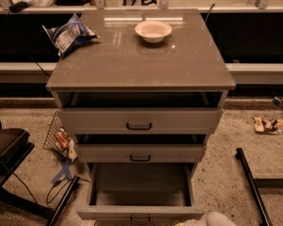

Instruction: Close bottom drawer

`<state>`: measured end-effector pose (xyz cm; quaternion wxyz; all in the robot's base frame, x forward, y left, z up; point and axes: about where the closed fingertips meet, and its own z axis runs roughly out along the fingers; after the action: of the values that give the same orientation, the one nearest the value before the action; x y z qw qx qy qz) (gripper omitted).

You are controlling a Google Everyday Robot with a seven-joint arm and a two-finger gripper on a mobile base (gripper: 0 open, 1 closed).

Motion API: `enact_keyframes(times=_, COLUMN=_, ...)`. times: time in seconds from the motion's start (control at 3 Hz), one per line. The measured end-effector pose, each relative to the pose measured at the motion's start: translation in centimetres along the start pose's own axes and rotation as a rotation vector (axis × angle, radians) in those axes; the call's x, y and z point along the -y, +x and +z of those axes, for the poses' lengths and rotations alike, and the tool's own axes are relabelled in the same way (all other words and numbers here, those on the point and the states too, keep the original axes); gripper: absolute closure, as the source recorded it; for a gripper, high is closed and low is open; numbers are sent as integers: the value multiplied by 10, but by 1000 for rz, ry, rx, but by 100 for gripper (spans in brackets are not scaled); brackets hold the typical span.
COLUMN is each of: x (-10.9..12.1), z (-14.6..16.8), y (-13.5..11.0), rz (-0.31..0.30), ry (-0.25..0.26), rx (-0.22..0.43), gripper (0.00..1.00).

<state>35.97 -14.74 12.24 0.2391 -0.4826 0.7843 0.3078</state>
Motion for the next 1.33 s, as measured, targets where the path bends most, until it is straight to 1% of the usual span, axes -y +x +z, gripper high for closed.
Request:
enact_keyframes(times=0.33, x=32, z=12, y=-32, rz=-82, ry=3, rx=21, gripper=100)
enact_keyframes(times=0.67, x=36, z=15, y=-38, rz=-101, ry=1, rx=27, gripper=100)
enact_keyframes(times=1.0, x=55, z=24, y=-56, rz=-139, ry=-4, rx=38, gripper=100)
enact_keyframes(times=1.33, x=93, z=45, y=-94, rz=-219, ry=-22, rx=54, gripper=100)
